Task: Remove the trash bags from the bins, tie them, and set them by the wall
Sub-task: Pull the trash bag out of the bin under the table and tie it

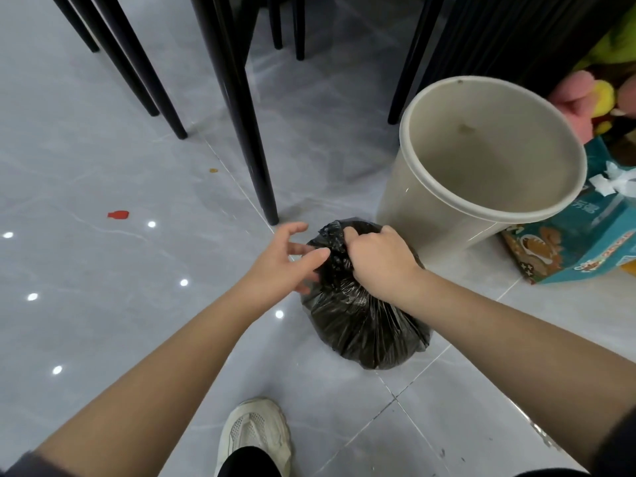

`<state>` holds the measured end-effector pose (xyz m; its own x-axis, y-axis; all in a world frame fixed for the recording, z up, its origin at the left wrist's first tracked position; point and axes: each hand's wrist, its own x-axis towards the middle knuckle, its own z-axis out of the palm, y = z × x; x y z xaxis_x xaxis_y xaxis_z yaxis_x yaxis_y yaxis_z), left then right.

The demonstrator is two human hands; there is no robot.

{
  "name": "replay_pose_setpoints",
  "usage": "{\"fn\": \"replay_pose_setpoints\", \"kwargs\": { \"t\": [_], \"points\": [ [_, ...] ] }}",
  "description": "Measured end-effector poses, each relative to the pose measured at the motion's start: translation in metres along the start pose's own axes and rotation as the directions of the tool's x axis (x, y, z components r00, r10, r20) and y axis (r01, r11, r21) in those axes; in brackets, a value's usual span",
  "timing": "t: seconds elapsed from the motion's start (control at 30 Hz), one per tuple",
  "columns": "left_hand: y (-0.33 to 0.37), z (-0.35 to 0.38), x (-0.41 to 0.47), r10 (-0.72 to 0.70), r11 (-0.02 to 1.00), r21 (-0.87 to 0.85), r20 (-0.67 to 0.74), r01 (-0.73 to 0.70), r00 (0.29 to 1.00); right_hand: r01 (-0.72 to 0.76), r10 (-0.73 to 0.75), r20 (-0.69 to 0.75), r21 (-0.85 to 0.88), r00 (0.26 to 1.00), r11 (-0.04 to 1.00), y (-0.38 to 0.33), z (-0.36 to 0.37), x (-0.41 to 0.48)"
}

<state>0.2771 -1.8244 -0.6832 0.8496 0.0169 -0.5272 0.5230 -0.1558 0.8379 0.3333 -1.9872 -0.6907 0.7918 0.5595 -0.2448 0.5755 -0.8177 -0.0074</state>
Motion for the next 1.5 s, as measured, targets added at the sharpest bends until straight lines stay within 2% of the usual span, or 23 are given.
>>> {"fn": "replay_pose_setpoints", "kwargs": {
  "t": [0.07, 0.13, 0.2, 0.27, 0.37, 0.43, 0.5, 0.57, 0.6, 0.67, 0.73, 0.8, 0.83, 0.9, 1.03, 1.1, 1.13, 1.17, 1.23, 1.27, 1.33, 1.43, 1.5],
  "points": [
    [0.007, 0.006, 0.004, -0.186, 0.968, -0.157, 0.069, 0.195, 0.98, 0.013, -0.013, -0.004, -0.065, 1.0, 0.998, -0.008, 0.003, 0.002],
    [0.009, 0.007, 0.006, -0.322, 0.892, -0.277, 0.167, 0.358, 0.932, 0.024, -0.032, -0.062, -0.123, 0.998, 0.992, -0.012, 0.006, 0.002],
    [0.01, 0.007, 0.009, -0.375, 0.821, -0.354, 0.257, 0.448, 0.891, 0.032, -0.056, -0.119, -0.19, 0.991, 0.981, -0.017, 0.008, 0.001],
    [0.008, 0.01, 0.01, -0.38, 0.782, -0.409, 0.285, 0.47, 0.88, 0.037, -0.05, -0.069, -0.17, 0.996, 0.985, -0.022, 0.012, 0.0],
    [0.005, 0.015, 0.012, -0.362, 0.773, -0.482, 0.199, 0.412, 0.911, 0.045, -0.05, -0.048, -0.106, 0.998, 0.993, -0.027, 0.016, -0.001],
    [0.001, 0.01, 0.013, -0.311, 0.827, -0.457, 0.112, 0.327, 0.944, 0.096, -0.097, -0.049, -0.012, 0.994, 0.995, -0.02, 0.019, -0.002],
    [-0.01, -0.001, 0.014, -0.181, 0.931, -0.318, 0.014, 0.176, 0.983, 0.123, -0.134, 0.033, 0.23, 0.99, 0.965, -0.006, 0.022, -0.002],
    [-0.024, -0.016, 0.013, 0.049, 0.992, -0.115, -0.064, -0.056, 0.997, 0.092, -0.156, 0.094, 0.487, 0.983, 0.869, 0.006, 0.021, -0.004],
    [-0.029, -0.022, 0.011, 0.139, 0.99, -0.022, -0.077, -0.142, 0.987, 0.09, -0.165, 0.087, 0.553, 0.982, 0.828, 0.01, 0.021, -0.003],
    [-0.035, -0.028, 0.009, 0.212, 0.976, 0.068, -0.083, -0.206, 0.974, 0.112, -0.169, 0.043, 0.591, 0.985, 0.799, 0.013, 0.021, -0.003],
    [-0.03, -0.026, 0.008, 0.093, 0.99, -0.101, -0.101, -0.103, 0.991, 0.156, -0.181, -0.007, 0.544, 0.983, 0.824, 0.013, 0.021, -0.002],
    [-0.018, -0.024, 0.005, -0.203, 0.922, -0.337, -0.001, 0.191, 0.979, 0.239, -0.229, -0.075, 0.418, 0.971, 0.876, 0.012, 0.023, -0.004],
    [-0.012, -0.023, 0.004, -0.33, 0.867, -0.363, 0.094, 0.341, 0.939, 0.287, -0.265, -0.11, 0.338, 0.958, 0.896, 0.011, 0.023, -0.005],
    [-0.002, -0.024, 0.002, -0.479, 0.795, -0.285, 0.247, 0.535, 0.843, 0.367, -0.33, -0.192, 0.213, 0.924, 0.905, 0.009, 0.024, -0.007],
    [0.0, -0.022, 0.005, -0.588, 0.702, -0.166, 0.413, 0.693, 0.695, 0.43, -0.403, -0.308, 0.022, 0.862, 0.903, 0.003, 0.021, -0.008],
    [-0.003, -0.022, 0.007, -0.559, 0.747, -0.085, 0.458, 0.66, 0.691, 0.428, -0.407, -0.317, -0.002, 0.857, 0.904, 0.002, 0.021, -0.01],
    [-0.005, -0.022, 0.007, -0.532, 0.796, -0.033, 0.438, 0.604, 0.725, 0.42, -0.398, -0.306, 0.006, 0.865, 0.907, 0.002, 0.02, -0.011],
    [-0.008, -0.02, 0.006, -0.473, 0.859, 0.002, 0.388, 0.512, 0.791, 0.41, -0.387, -0.286, 0.021, 0.877, 0.912, 0.003, 0.019, -0.011],
    [-0.011, -0.016, 0.001, -0.242, 0.97, 0.038, 0.236, 0.24, 0.941, 0.388, -0.36, -0.222, 0.094, 0.906, 0.917, 0.004, 0.017, -0.01],
    [-0.013, -0.014, -0.001, -0.113, 0.993, 0.06, 0.156, 0.105, 0.981, 0.378, -0.351, -0.181, 0.145, 0.919, 0.914, 0.004, 0.016, -0.01],
    [-0.015, -0.012, -0.005, 0.047, 0.993, 0.102, 0.084, -0.055, 0.995, 0.361, -0.346, -0.103, 0.24, 0.933, 0.901, 0.004, 0.016, -0.01],
    [-0.016, -0.007, -0.004, 0.077, 0.987, 0.135, 0.059, -0.085, 0.995, 0.353, -0.349, -0.074, 0.339, 0.934, 0.872, 0.003, 0.016, -0.01],
    [-0.014, -0.005, -0.002, -0.031, 0.994, 0.107, 0.031, 0.028, 0.999, 0.346, -0.34, -0.083, 0.354, 0.937, 0.869, 0.004, 0.017, -0.01]
  ]
}}
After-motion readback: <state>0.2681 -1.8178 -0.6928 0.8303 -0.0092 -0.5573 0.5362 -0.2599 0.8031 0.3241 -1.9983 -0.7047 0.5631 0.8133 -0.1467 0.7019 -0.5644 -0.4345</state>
